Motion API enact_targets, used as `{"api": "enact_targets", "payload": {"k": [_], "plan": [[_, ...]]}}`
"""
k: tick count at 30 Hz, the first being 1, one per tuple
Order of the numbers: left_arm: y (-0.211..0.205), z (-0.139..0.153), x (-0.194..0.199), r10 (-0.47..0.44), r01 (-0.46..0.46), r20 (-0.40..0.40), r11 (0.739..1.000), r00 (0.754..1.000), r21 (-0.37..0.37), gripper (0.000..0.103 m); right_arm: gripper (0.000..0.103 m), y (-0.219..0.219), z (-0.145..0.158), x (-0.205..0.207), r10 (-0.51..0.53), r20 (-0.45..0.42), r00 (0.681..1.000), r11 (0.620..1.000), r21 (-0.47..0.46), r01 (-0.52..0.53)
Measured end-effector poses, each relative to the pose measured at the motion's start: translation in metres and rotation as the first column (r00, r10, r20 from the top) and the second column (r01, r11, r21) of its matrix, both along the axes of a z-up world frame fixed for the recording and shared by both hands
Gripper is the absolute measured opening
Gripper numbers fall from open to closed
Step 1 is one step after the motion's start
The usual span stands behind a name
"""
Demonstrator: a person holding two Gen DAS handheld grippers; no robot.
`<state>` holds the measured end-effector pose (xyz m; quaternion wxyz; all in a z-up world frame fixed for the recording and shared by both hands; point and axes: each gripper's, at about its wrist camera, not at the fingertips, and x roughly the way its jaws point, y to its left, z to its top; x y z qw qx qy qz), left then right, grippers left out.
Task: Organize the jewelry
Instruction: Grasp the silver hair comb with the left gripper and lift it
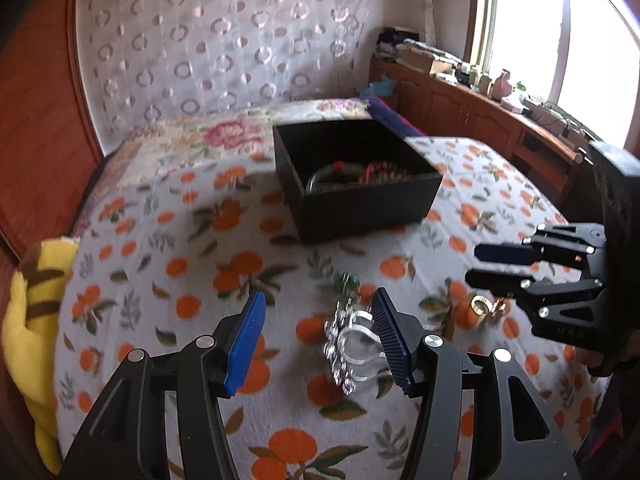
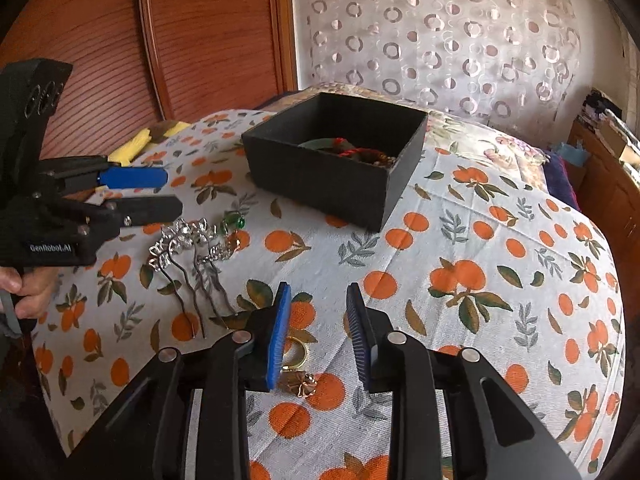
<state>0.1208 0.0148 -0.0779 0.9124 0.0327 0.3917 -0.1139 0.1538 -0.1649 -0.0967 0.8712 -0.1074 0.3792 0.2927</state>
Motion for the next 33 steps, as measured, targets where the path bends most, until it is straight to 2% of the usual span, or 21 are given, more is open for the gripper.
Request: {"api": "enact_targets", "payload": {"k": [5,9,13,15,19,23,33], "plan": [[0.005,-0.012,0.0,0.008,-0.01,-0.045,0.999,0.999,-0.043,0.053,0.032,-0.009,0.001,0.001,-0.025,0.001,1.0,1.0,0.019,0.025],[0.006,-0.015,0.001,0.008,-0.012,-0.06,0.997,0.998,-0.071,0.053,0.038,-0.031,0.009,0.002,-0.068,0.007,0.998,0.996,0.055,0.068],[0.005,-0.017,0.0,0.004,-0.01,-0.072,0.996,0.997,-0.091,0.053,0.039,-0.051,0.013,0.003,-0.106,0.011,0.994,0.992,0.07,0.105],[0.006,-0.019,0.0,0.003,-0.012,-0.08,0.994,0.997,-0.11,0.049,0.039,-0.059,0.013,0.005,-0.122,0.004,0.992,0.99,0.072,0.122],[0.008,-0.02,0.001,0.009,-0.022,-0.092,0.991,0.996,-0.135,0.03,0.039,-0.065,0.01,0.006,-0.132,-0.007,0.991,0.988,0.076,0.132],[0.01,-0.021,0.002,0.012,-0.028,-0.107,0.987,0.994,-0.156,0.017,0.039,-0.058,0.008,0.005,-0.12,-0.01,0.993,0.99,0.076,0.12],[0.017,-0.026,0.002,0.015,-0.042,-0.134,0.979,0.991,-0.201,0.017,0.039,-0.038,0.004,-0.001,-0.077,-0.017,0.997,0.995,0.064,0.077]]}}
